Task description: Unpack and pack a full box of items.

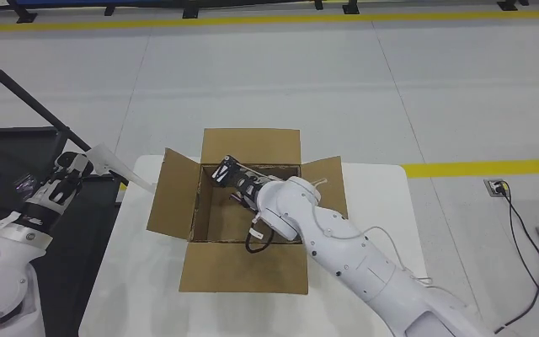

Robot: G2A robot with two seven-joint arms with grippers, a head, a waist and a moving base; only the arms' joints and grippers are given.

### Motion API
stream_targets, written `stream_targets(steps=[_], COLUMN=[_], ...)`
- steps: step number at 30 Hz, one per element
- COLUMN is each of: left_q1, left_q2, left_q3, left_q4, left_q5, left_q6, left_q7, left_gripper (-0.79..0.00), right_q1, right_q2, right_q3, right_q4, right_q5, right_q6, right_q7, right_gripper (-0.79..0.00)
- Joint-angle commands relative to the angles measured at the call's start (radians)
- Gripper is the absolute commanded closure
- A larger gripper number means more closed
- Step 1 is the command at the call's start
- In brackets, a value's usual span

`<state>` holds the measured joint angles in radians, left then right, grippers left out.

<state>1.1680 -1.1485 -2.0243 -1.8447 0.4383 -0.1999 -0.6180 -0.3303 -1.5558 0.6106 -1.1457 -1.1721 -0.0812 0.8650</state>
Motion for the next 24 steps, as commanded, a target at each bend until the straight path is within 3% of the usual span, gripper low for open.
stream_targets(steps=[1, 6, 18, 19, 20, 21, 22, 24], left_q1=[0.000, 0.000, 0.000, 0.000, 0.000, 0.000, 0.000, 0.000], left_q2=[0.000, 0.000, 0.000, 0.000, 0.000, 0.000, 0.000, 0.000], left_q3=[0.000, 0.000, 0.000, 0.000, 0.000, 0.000, 0.000, 0.000], left_q4=[0.000, 0.000, 0.000, 0.000, 0.000, 0.000, 0.000, 0.000], left_q5=[0.000, 0.000, 0.000, 0.000, 0.000, 0.000, 0.000, 0.000], left_q6=[0.000, 0.000, 0.000, 0.000, 0.000, 0.000, 0.000, 0.000], left_q7=[0.000, 0.000, 0.000, 0.000, 0.000, 0.000, 0.000, 0.000], left_gripper=[0.000, 0.000, 0.000, 0.000, 0.000, 0.000, 0.000, 0.000], right_q1=[0.004, 0.040, 0.126, 0.130, 0.133, 0.137, 0.140, 0.145], right_q2=[-0.011, -0.062, -0.187, -0.195, -0.203, -0.210, -0.216, -0.227], right_q3=[-0.011, -0.052, -0.088, -0.090, -0.094, -0.098, -0.101, -0.103], right_q4=[0.036, 0.179, 0.560, 0.576, 0.591, 0.600, 0.611, 0.631], right_q5=[-0.010, 0.013, 0.134, 0.136, 0.135, 0.131, 0.128, 0.126], right_q6=[0.015, 0.048, 0.013, 0.010, 0.006, -0.003, -0.008, -0.005], right_q7=[-0.005, -0.054, -0.182, -0.191, -0.194, -0.199, -0.207, -0.211], right_gripper=[0.000, 0.000, 0.000, -0.129, -0.332, -0.653, -0.785, -0.785])
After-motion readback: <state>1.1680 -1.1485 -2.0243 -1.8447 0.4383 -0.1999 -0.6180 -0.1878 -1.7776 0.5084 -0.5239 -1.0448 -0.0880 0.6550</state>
